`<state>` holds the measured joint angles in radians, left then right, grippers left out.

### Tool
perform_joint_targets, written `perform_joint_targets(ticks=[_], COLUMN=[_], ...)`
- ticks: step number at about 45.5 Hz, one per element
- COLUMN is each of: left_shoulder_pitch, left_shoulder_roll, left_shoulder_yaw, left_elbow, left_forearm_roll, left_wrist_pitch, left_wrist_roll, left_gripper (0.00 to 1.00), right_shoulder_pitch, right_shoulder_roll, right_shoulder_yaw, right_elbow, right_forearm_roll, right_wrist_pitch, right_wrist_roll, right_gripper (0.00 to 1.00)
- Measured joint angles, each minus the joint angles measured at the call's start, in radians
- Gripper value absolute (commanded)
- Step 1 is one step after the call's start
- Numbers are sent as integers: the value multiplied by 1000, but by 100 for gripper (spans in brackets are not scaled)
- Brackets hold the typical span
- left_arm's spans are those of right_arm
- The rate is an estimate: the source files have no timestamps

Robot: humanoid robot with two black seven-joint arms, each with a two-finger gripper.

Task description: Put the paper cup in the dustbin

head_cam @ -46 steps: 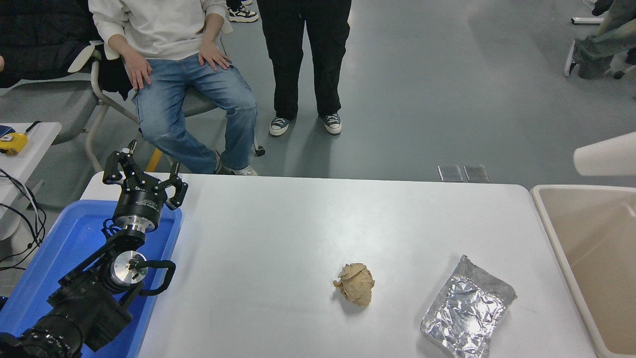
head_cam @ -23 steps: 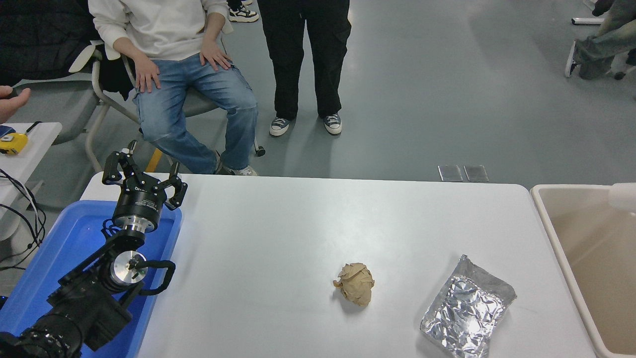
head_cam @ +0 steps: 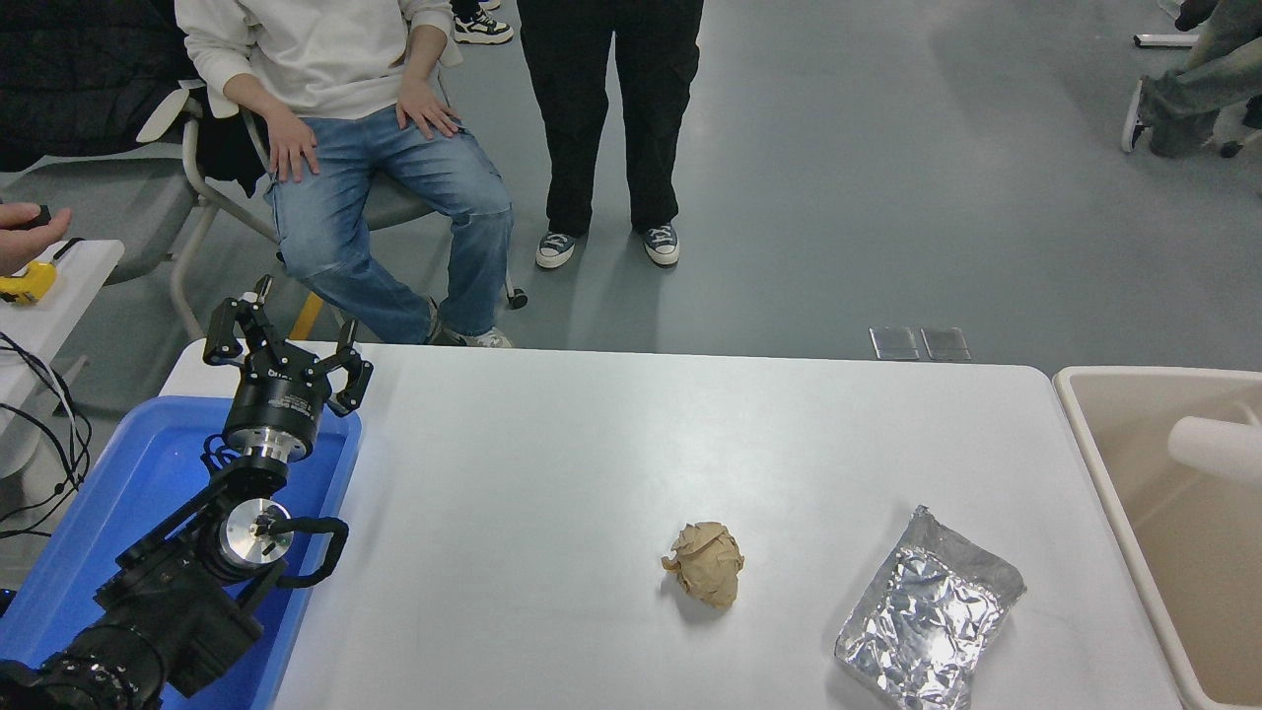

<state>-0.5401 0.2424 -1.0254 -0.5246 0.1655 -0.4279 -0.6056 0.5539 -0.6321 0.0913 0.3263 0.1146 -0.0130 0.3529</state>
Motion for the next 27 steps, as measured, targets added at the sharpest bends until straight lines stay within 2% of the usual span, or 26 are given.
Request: perform_joint_targets(ticks=[15,27], left_shoulder_pitch=[0,0], left_shoulder_roll=[0,0], left_shoulder_yaw=[0,0], left_elbow=[0,0], left_forearm_roll=[0,0], left_wrist_pitch=[0,0], left_wrist_roll=[0,0], left_gripper=[100,100], right_shoulder_pitch=[-20,-18], right_shoulder_roll=[168,217], right_shoulder_yaw=[37,61], right_elbow=[-206,-273], right_forearm_roll=[5,6], right_wrist_pitch=[-20,-29], right_wrist_roll=[-2,-15], right_gripper=[0,0])
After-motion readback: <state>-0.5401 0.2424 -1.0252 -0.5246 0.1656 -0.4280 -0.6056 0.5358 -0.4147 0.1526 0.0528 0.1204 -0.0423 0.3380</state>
